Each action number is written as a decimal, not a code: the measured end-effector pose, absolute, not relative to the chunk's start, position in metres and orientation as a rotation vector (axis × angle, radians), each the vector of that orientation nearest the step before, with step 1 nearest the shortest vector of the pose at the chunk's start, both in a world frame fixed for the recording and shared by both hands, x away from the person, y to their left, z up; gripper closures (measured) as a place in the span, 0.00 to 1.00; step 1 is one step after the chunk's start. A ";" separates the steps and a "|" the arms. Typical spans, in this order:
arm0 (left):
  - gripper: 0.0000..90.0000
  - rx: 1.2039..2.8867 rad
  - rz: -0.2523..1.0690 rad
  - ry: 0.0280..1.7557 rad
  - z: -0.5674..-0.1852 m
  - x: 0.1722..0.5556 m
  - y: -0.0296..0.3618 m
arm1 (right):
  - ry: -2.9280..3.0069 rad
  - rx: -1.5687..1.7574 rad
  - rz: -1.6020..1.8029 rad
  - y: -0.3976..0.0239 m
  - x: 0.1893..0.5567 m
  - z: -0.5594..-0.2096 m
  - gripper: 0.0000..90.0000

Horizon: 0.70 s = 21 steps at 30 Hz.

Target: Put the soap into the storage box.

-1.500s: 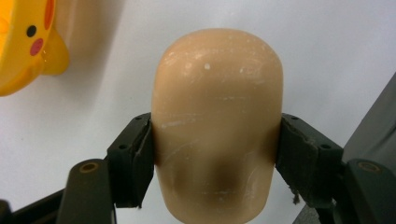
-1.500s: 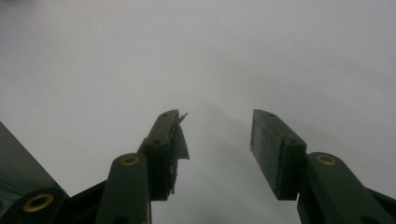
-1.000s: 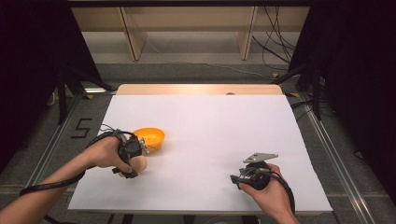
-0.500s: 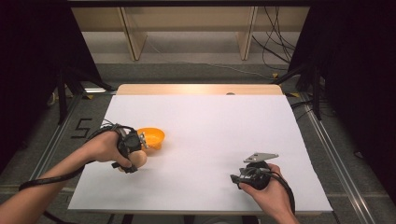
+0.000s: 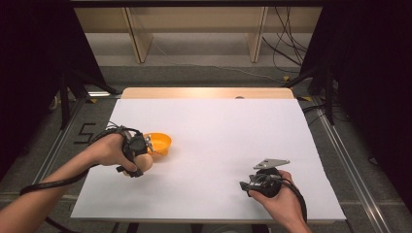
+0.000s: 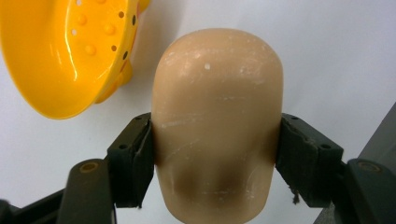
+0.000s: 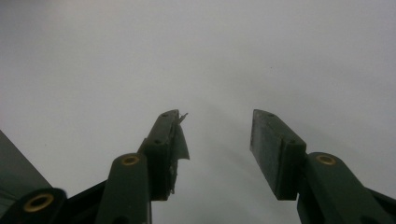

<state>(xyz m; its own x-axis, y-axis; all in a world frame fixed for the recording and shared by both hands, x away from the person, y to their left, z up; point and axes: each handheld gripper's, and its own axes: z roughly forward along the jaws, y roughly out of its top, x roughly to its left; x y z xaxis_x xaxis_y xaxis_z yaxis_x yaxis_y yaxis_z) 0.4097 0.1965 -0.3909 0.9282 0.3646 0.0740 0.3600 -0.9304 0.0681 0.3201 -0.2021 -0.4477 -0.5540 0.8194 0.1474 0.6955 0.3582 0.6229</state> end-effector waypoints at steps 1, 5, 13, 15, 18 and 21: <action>0.36 3.033 0.138 0.568 -0.390 0.410 0.196 | 2.426 1.372 0.969 -0.202 0.320 -0.448 0.59; 0.36 3.031 0.145 0.567 -0.388 0.412 0.196 | 2.424 1.377 0.974 -0.202 0.320 -0.448 0.59; 0.36 3.031 0.148 0.573 -0.387 0.414 0.195 | 2.425 1.385 0.975 -0.201 0.320 -0.448 0.59; 0.36 3.037 0.145 0.569 -0.386 0.416 0.196 | 2.424 1.376 0.974 -0.202 0.320 -0.448 0.59; 0.36 3.031 0.152 0.570 -0.386 0.417 0.196 | 2.424 1.367 0.973 -0.202 0.320 -0.448 0.59; 0.36 3.037 0.144 0.577 -0.384 0.419 0.196 | 2.424 1.375 0.973 -0.202 0.320 -0.448 0.59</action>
